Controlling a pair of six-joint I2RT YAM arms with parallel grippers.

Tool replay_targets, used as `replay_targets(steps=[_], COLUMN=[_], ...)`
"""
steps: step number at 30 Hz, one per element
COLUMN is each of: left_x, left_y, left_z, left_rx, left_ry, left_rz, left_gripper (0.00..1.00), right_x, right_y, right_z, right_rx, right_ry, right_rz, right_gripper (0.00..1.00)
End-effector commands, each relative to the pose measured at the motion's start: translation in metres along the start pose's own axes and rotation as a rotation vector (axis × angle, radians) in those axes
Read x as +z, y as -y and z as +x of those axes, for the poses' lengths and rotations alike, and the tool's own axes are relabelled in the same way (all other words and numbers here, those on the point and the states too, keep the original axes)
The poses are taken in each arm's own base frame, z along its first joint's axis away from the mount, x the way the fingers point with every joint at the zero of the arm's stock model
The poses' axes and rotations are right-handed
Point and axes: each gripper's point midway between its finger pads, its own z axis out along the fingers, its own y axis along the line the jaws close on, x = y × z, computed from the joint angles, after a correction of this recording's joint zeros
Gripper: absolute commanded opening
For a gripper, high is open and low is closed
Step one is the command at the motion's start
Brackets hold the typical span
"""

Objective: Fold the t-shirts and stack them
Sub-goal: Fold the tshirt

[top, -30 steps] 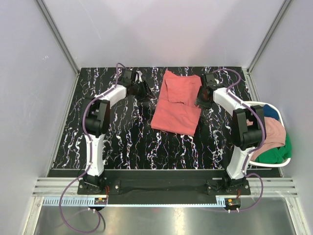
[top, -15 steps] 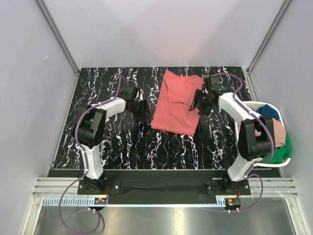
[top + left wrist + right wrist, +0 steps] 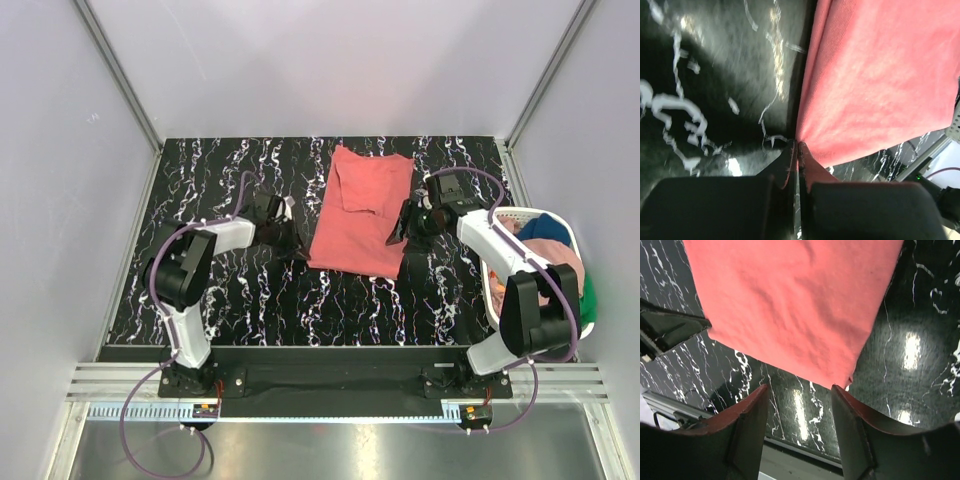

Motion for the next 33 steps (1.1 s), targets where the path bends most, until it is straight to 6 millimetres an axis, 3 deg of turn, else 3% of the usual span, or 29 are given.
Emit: replay_targets(steps=[1,3,4,7,8,11,12,14,15,16,17,20,21,22,23,24,25,27,28,30,33], left_x=[-0.016,-0.028,-0.029,-0.047,-0.050,-0.066,-0.068,-0.076,-0.077,-0.079,-0.081,-0.095,-0.100,-0.106,-0.107,-0.107,-0.112,-0.109,-0.102,-0.096,-0.084], left_y=[-0.004,-0.004,-0.013,-0.016,-0.027,-0.028,-0.040,-0.036,-0.044,-0.041,-0.040,-0.036,-0.041,-0.029,-0.037,-0.037,-0.025,-0.025,-0.031,-0.017,-0.017], left_z=[0.020,0.028,0.044,0.064,0.082,0.104,0.124,0.139,0.156,0.164,0.167,0.160,0.154,0.136,0.127,0.119,0.096,0.075,0.067,0.047,0.033], left_rx=[0.009,0.001,-0.014,-0.023,-0.043,-0.081,-0.113,-0.120,-0.162,-0.159,-0.165,-0.154,-0.144,-0.112,-0.090,-0.075,-0.055,-0.032,-0.047,-0.030,-0.037], left_ry=[0.004,0.017,-0.009,-0.013,-0.034,-0.029,-0.059,-0.051,-0.067,-0.071,-0.062,0.009,0.039,0.083,0.099,0.109,0.154,0.185,0.178,0.204,0.208], left_rz=[-0.010,-0.026,-0.044,-0.059,-0.078,-0.067,-0.088,-0.052,-0.064,-0.054,-0.051,-0.061,-0.104,-0.097,-0.158,-0.183,-0.171,-0.197,-0.208,-0.137,-0.136], left_gripper=[0.00,0.00,0.00,0.00,0.00,0.00,0.00,0.00,0.00,0.03,0.18,0.46,0.50,0.53,0.57,0.57,0.57,0.57,0.56,0.54,0.52], right_x=[-0.016,-0.018,-0.019,-0.019,-0.019,-0.020,-0.020,-0.018,-0.018,-0.016,-0.016,-0.012,-0.011,-0.008,-0.002,0.001,0.004,0.019,0.024,0.036,0.050], right_y=[-0.012,-0.015,-0.015,-0.015,-0.015,-0.016,-0.017,-0.017,-0.017,-0.014,-0.014,-0.013,-0.014,-0.014,-0.013,-0.013,-0.015,-0.015,-0.017,-0.016,-0.015], right_z=[0.004,0.012,0.016,0.030,0.033,0.047,0.051,0.063,0.065,0.071,0.073,0.079,0.079,0.080,0.078,0.077,0.075,0.071,0.065,0.053,0.043], right_rx=[-0.001,-0.001,0.000,0.016,0.019,0.030,0.038,0.047,0.050,0.053,0.047,0.031,0.024,0.021,0.014,0.014,0.007,0.006,-0.001,-0.008,-0.018], right_ry=[0.007,-0.018,-0.028,-0.057,-0.061,-0.085,-0.092,-0.124,-0.126,-0.139,-0.137,-0.141,-0.142,-0.145,-0.147,-0.152,-0.155,-0.177,-0.168,-0.159,-0.168], right_rz=[-0.061,-0.086,-0.097,-0.128,-0.134,-0.173,-0.186,-0.211,-0.211,-0.207,-0.211,-0.217,-0.227,-0.233,-0.235,-0.236,-0.245,-0.263,-0.261,-0.251,-0.250], right_gripper=[0.59,0.56,0.55,0.54,0.54,0.54,0.54,0.54,0.54,0.54,0.54,0.57,0.59,0.60,0.62,0.62,0.63,0.63,0.63,0.63,0.60])
